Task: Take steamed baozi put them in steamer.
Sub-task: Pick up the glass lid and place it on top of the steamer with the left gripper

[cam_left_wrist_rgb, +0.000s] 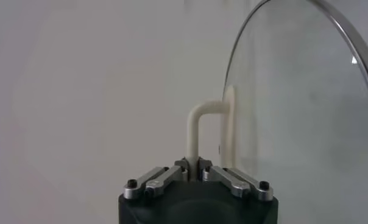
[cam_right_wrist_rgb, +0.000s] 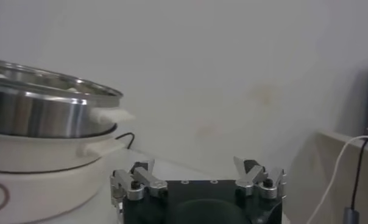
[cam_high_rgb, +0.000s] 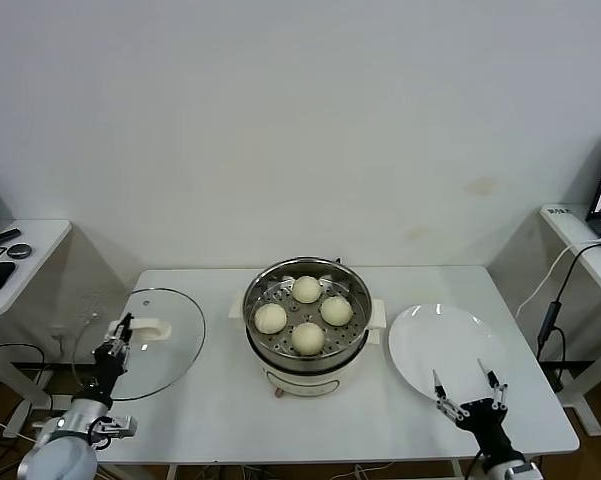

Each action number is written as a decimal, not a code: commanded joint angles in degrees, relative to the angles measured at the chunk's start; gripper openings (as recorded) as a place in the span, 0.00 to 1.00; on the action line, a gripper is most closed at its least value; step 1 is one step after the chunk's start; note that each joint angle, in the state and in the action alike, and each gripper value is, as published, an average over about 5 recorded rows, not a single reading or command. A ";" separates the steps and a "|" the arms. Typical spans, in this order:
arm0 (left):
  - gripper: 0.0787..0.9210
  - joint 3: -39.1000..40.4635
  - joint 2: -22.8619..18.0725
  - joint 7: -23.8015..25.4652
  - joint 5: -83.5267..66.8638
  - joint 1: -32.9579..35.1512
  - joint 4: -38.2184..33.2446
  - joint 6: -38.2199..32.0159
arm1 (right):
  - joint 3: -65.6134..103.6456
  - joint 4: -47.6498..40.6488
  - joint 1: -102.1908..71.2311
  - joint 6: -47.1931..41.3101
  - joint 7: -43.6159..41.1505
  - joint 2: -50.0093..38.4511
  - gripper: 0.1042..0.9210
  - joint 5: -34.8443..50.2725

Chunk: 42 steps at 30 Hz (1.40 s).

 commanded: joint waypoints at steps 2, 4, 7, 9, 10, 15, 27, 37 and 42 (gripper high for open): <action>0.09 2.59 4.97 13.88 -10.08 2.00 -24.40 20.24 | -2.74 -2.33 0.13 1.80 0.28 0.72 0.88 -2.85; 0.09 6.67 6.40 14.39 -11.63 -0.84 -25.11 21.83 | -3.48 -2.54 0.14 2.06 0.40 1.13 0.88 -3.18; 0.09 15.50 8.20 13.69 -13.61 -6.70 -24.15 23.27 | -4.43 -3.26 0.43 2.49 0.77 1.75 0.88 -4.18; 0.09 22.19 8.38 13.34 -13.14 -11.01 -22.29 24.42 | -4.82 -4.38 1.06 2.99 1.37 2.21 0.88 -5.85; 0.09 25.05 8.21 13.62 -12.45 -12.95 -21.49 25.36 | -4.91 -4.98 1.42 3.28 1.71 2.44 0.88 -6.86; 0.09 35.40 2.96 19.93 -3.85 -21.72 -18.66 30.33 | -5.55 -7.65 3.29 4.35 3.53 3.74 0.88 -11.57; 0.09 41.77 -12.19 31.74 19.18 -29.76 -11.18 32.97 | -7.81 -9.22 4.63 4.99 5.36 4.13 0.88 -14.06; 0.09 43.13 -20.18 30.76 23.10 -29.62 -5.39 31.98 | -8.26 -9.56 4.86 5.08 5.43 4.18 0.88 -14.07; 0.09 43.76 -22.00 30.15 24.07 -29.43 -4.22 31.81 | -7.97 -9.64 4.79 5.23 5.42 4.16 0.88 -14.03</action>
